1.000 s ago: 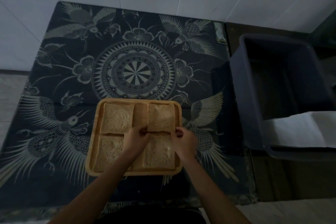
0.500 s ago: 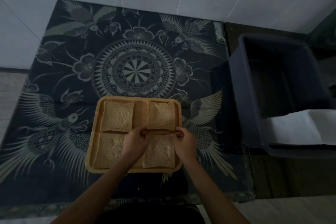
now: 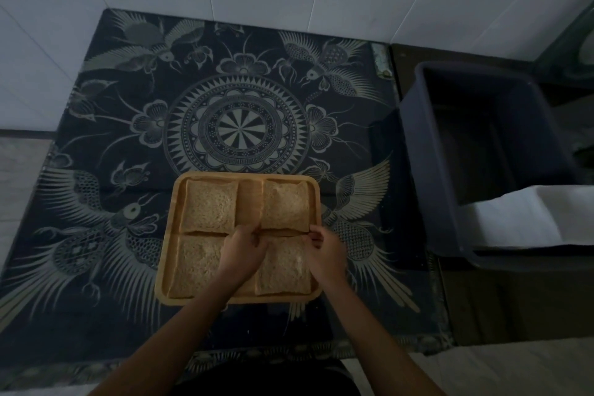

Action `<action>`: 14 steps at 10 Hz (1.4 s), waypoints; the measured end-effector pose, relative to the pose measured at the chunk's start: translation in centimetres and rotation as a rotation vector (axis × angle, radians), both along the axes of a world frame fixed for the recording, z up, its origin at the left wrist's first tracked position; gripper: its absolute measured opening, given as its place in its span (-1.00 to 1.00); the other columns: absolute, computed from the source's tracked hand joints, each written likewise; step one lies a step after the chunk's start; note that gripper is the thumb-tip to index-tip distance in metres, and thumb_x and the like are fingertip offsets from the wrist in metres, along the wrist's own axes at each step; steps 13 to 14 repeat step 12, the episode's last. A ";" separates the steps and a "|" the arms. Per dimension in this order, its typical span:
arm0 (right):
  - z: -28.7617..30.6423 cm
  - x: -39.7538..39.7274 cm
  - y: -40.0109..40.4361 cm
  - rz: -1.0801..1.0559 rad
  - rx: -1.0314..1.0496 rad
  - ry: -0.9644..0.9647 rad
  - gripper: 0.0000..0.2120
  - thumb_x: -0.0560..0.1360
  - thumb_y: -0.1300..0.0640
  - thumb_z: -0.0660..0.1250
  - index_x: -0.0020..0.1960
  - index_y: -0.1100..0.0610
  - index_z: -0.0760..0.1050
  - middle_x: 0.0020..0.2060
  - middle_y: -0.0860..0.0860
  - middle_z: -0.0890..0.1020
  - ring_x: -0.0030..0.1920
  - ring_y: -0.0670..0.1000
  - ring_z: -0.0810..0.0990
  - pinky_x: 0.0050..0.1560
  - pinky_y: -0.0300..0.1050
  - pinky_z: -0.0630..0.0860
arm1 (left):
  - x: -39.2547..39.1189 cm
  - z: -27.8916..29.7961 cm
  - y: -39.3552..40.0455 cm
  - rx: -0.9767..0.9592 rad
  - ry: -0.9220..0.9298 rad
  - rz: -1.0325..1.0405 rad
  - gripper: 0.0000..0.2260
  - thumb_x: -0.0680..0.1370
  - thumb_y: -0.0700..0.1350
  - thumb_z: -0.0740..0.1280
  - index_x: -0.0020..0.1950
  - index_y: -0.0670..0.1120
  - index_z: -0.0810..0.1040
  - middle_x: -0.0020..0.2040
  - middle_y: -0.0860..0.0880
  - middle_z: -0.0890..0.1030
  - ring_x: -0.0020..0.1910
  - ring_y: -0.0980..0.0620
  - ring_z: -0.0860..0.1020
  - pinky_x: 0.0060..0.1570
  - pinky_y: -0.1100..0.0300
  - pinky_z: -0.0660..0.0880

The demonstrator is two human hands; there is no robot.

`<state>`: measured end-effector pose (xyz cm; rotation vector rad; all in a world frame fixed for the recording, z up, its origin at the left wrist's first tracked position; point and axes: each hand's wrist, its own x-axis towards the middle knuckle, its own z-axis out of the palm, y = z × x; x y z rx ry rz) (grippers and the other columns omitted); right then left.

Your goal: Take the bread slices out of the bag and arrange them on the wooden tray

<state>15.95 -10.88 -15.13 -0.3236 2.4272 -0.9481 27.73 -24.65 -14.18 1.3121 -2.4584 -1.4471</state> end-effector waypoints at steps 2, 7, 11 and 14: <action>-0.1 0.3 0.2 0.012 -0.014 -0.011 -0.61 0.60 0.14 0.37 0.41 0.17 0.51 0.15 0.06 0.66 0.06 -0.02 0.66 0.19 -0.01 0.61 | 0.2 0.0 0.1 0.014 0.013 -0.009 -0.81 0.56 -0.13 0.32 0.14 -0.11 0.63 -0.12 -0.05 0.68 -0.16 0.01 0.62 -0.10 0.07 0.56; -0.5 1.5 1.1 0.006 -0.040 -0.029 -0.58 0.59 0.14 0.39 0.44 0.13 0.48 0.19 0.05 0.63 0.09 -0.02 0.64 0.20 -0.02 0.61 | 2.0 -0.8 0.7 0.072 0.051 -0.012 -0.66 0.55 -0.10 0.34 0.32 0.10 0.55 -0.29 0.29 0.49 -0.30 0.40 0.52 -0.15 0.30 0.42; 0.3 2.1 1.1 0.001 -0.056 -0.018 -0.57 0.60 0.08 0.38 0.44 0.13 0.48 0.18 0.06 0.65 0.11 -0.02 0.64 0.21 -0.01 0.61 | 3.3 0.0 0.2 0.168 0.037 -0.089 -0.50 0.59 0.01 0.32 0.53 0.06 0.35 0.25 -0.04 0.62 0.08 0.09 0.61 -0.05 0.23 0.49; 1.1 2.4 1.0 0.044 -0.017 0.127 -0.56 0.60 0.00 0.35 0.43 0.10 0.49 0.20 0.03 0.62 0.18 -0.02 0.61 0.23 0.00 0.58 | 3.6 1.0 -0.3 0.075 0.094 -0.146 -0.47 0.59 0.01 0.31 0.56 0.05 0.31 0.29 -0.09 0.60 0.19 -0.04 0.61 0.11 0.08 0.56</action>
